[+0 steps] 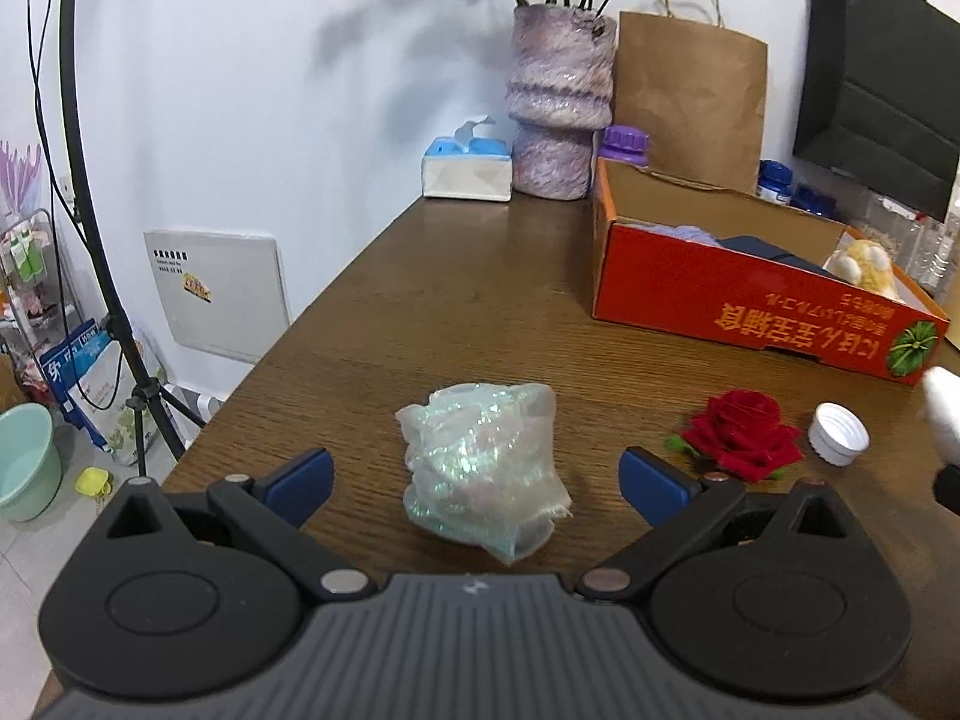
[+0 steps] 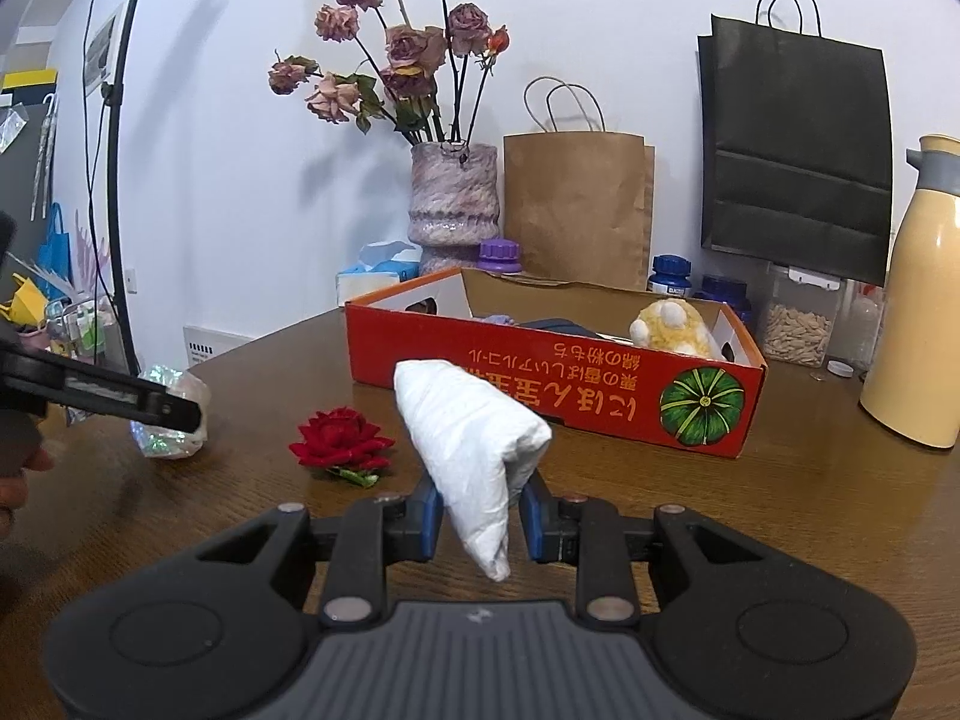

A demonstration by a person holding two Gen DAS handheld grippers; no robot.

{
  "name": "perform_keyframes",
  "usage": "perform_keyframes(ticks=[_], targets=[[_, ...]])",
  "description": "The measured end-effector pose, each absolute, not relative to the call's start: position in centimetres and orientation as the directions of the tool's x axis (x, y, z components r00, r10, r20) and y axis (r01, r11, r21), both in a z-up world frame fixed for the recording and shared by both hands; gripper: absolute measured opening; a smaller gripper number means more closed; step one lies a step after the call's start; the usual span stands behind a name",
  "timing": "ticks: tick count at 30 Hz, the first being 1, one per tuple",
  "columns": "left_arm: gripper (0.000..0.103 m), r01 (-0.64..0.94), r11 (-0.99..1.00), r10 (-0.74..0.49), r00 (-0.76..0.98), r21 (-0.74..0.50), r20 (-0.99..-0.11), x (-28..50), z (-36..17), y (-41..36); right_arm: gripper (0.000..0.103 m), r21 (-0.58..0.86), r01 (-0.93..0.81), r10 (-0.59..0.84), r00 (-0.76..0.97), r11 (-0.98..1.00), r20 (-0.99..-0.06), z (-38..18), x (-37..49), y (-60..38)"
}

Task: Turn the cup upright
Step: 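Grasp the iridescent plastic bag with the left gripper while the right gripper holds the cloth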

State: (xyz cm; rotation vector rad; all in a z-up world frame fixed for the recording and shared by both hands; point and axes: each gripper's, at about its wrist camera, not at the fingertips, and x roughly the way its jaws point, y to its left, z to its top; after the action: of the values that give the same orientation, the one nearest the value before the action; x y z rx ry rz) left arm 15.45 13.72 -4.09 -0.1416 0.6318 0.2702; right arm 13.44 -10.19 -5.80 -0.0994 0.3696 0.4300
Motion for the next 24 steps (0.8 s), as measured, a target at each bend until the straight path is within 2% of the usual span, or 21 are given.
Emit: perform_keyframes(ticks=[3,6,9,11,12,24], targets=[[0.102,-0.292,0.955,0.207,0.773,-0.048,-0.6,16.2,-4.5,13.8,0.026,-0.018,-0.424,0.388,0.845,0.906,-0.369,-5.8,13.4,-10.2],[0.095,-0.29,0.956,0.204,0.772,-0.049,-0.602,16.7,-4.8,13.8,0.026,-0.02,-0.424,0.387,0.845,0.906,-0.369,-5.8,13.4,-10.2],[0.074,-0.28,0.958,0.187,0.768,-0.058,-0.613,17.2,-5.2,13.7,0.026,-0.023,-0.424,0.387,0.845,0.905,-0.369,-5.8,13.4,-10.2],[0.055,-0.269,0.96,0.169,0.768,-0.072,-0.618,17.3,-5.4,13.7,0.026,-0.022,-0.425,0.387,0.844,0.905,-0.371,-5.8,13.4,-10.1],[0.052,-0.265,0.961,0.163,0.769,-0.077,-0.618,17.3,-5.4,13.8,0.026,-0.022,-0.424,0.387,0.844,0.905,-0.371,-5.8,13.4,-10.1],[0.043,-0.269,0.959,0.173,0.807,-0.09,-0.565,16.1,-5.1,13.5,0.026,-0.029,-0.419,0.381,0.851,0.907,-0.362,-5.8,13.2,-10.0]])
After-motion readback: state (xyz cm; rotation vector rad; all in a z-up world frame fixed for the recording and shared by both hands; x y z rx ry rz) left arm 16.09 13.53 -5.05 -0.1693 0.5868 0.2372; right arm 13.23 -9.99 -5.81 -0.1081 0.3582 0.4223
